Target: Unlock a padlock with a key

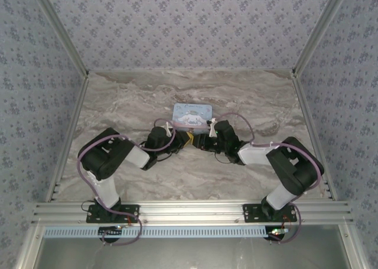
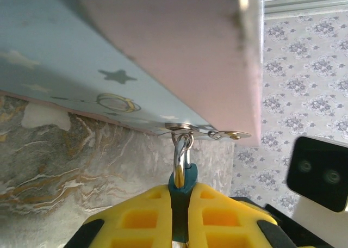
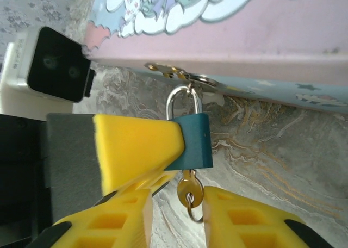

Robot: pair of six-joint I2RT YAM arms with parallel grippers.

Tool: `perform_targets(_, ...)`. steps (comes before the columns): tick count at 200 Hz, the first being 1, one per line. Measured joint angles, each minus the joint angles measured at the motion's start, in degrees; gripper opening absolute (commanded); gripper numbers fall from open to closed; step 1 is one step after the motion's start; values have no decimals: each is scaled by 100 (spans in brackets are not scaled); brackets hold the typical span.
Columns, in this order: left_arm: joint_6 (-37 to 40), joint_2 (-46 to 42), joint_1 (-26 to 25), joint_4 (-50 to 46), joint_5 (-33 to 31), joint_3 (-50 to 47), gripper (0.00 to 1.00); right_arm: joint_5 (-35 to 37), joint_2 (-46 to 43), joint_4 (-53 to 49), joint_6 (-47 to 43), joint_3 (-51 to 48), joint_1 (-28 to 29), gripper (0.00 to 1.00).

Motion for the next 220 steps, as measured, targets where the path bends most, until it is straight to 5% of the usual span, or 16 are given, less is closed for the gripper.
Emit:
perform_targets(49,-4,-221,9,-511,2,4,3,476,-1054,-1054,-1078,59,17,58)
perform_targets(78,-2,-396,59,-866,9,20,3,1274,-1567,-2170,-2260,498,520,68)
perform_targets(153,-61,-796,402,-1665,306,103,1,3665,-1947,-3206,-4734,798,2006,80)
perform_targets(220,-92,-1174,546,-2221,570,267,0,5580,-1668,-2861,-6297,570,2839,82)
